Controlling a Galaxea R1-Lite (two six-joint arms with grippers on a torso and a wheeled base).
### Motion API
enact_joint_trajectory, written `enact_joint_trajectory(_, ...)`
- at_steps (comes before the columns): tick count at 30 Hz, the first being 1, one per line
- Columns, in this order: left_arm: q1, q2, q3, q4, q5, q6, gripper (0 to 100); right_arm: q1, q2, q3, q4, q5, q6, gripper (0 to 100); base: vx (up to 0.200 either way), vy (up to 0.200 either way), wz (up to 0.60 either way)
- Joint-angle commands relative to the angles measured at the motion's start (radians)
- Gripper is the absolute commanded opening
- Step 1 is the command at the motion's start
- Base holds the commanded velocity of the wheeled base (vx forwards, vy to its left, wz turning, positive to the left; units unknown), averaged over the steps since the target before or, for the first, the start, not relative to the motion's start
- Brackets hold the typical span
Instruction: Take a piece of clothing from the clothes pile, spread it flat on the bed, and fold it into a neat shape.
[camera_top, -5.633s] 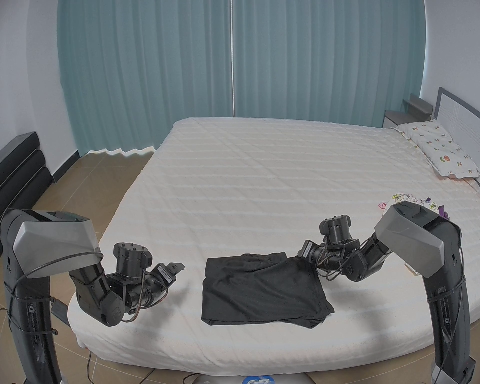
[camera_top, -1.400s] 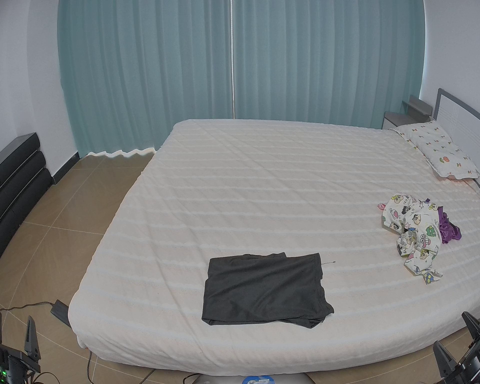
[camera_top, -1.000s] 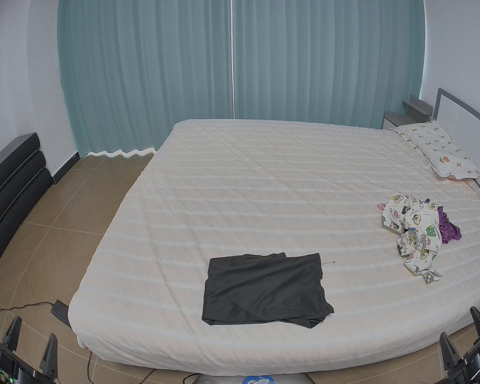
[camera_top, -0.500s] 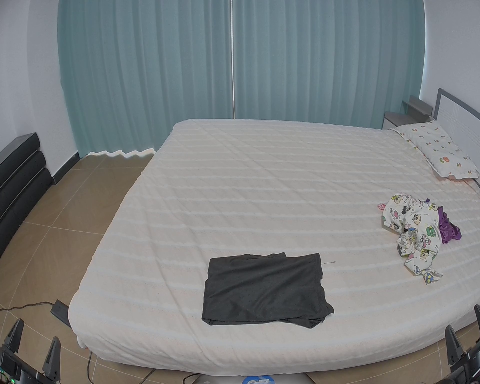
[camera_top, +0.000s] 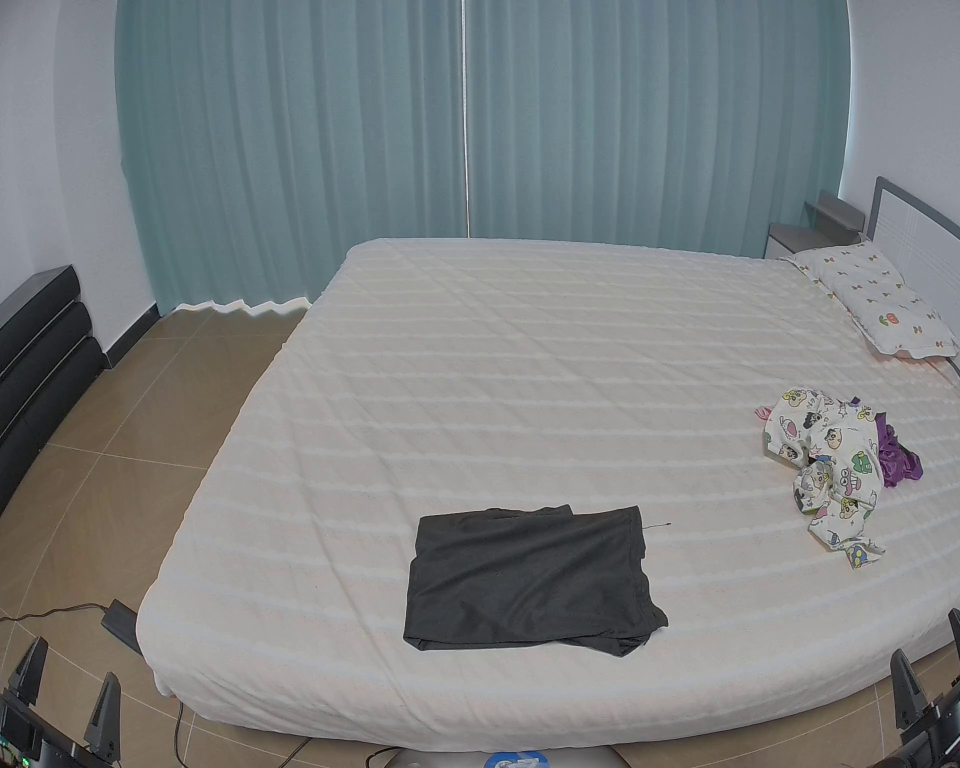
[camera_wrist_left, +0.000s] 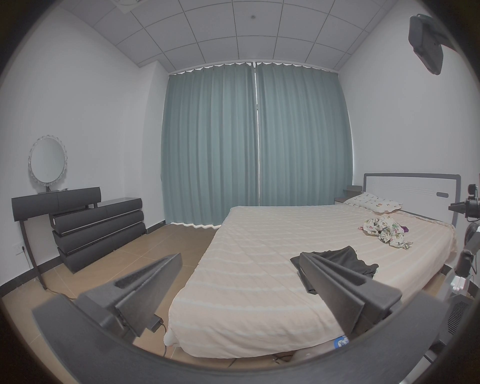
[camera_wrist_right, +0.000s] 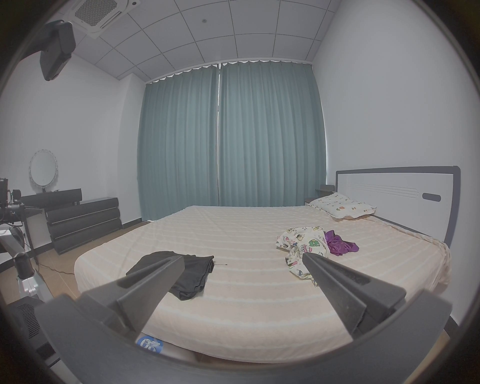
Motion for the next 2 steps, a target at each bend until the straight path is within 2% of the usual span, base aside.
enact_joint_trajectory(1, 0.000, -0.011, 0.016, 0.000, 0.001, 0.000, 100, 0.000, -0.011, 0.018, -0.001, 0.001, 0.000, 100, 0.000, 0.000, 0.00)
enact_joint_trajectory(2, 0.000, -0.011, 0.016, 0.000, 0.001, 0.000, 100, 0.000, -0.011, 0.018, -0.001, 0.001, 0.002, 100, 0.000, 0.000, 0.00)
